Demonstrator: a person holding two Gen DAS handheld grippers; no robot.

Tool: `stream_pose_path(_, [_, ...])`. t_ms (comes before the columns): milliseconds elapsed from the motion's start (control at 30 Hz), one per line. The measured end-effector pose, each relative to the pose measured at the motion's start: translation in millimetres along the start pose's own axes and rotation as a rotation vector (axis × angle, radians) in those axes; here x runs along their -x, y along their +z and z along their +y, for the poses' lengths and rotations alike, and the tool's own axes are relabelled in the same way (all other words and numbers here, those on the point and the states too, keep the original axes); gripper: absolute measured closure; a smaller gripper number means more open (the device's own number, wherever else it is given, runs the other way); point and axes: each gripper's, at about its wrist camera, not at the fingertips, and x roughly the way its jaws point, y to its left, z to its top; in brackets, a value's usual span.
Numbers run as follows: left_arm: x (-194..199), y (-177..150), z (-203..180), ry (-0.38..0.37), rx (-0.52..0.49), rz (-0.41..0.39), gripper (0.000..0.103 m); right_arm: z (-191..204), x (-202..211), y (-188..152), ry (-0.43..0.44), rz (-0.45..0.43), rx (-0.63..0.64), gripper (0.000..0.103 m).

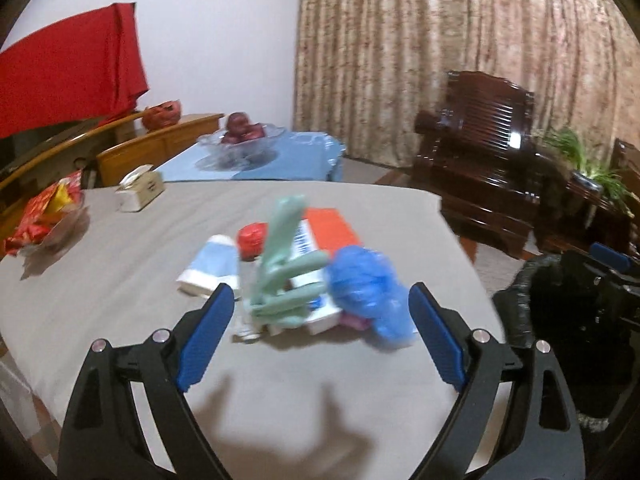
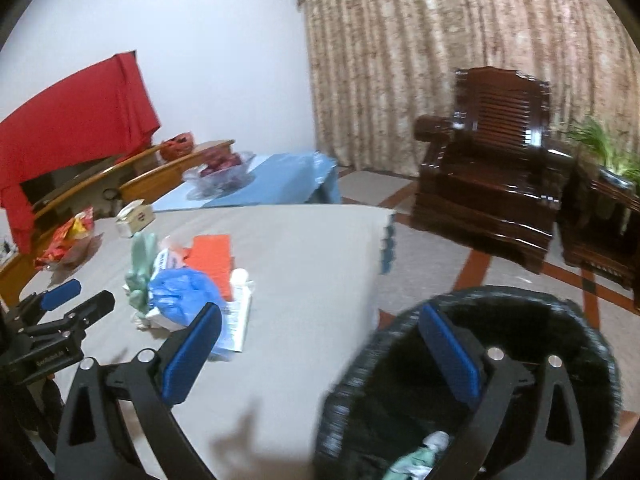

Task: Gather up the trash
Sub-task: 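Move both grippers back to the table toward the remaining trash, then grasp the blue plastic bag with the right gripper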

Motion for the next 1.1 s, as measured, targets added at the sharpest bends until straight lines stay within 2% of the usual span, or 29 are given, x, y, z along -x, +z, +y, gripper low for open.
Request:
stream_pose_path(267, [-16.1,-14.7,38.5,0.038,0.036,0.023,0.021,60.1,-57.8,-1.0,0.093,0.063,0.090,0.007])
stream_pose_path(700, [-39.7,-24.8,66.6,0.059,0.079,0.059,0.026,104.5,-123.9,-9.1,0.175,0.153,0.146,0.016])
stream_pose_path(767, [-42.4,-26.3,65.9,0.053,0.078,0.062,0.026,108.0,-131.4,-9.7,0.188,0.174,0.151,0.024])
stream_pose_path(833, [-45.7,-27.0,64.5,0.045,0.077,0.065,0.026,108.0,-135.3,-11.5,0.227,0.207,0.150,0.046])
stream_pose_path(900, [-48.6,-26.5,63.9,0.035,0.080,0.067,0.026,108.8,-138.2,-14.5,0.264,0.234,0.153,0.059])
stream_pose_path(1100, [-53.9,-23.4,55.0,0.008,0.076,0.065,0.026,104.5,-129.3,-16.6,0.290,0.228,0.148,0.075])
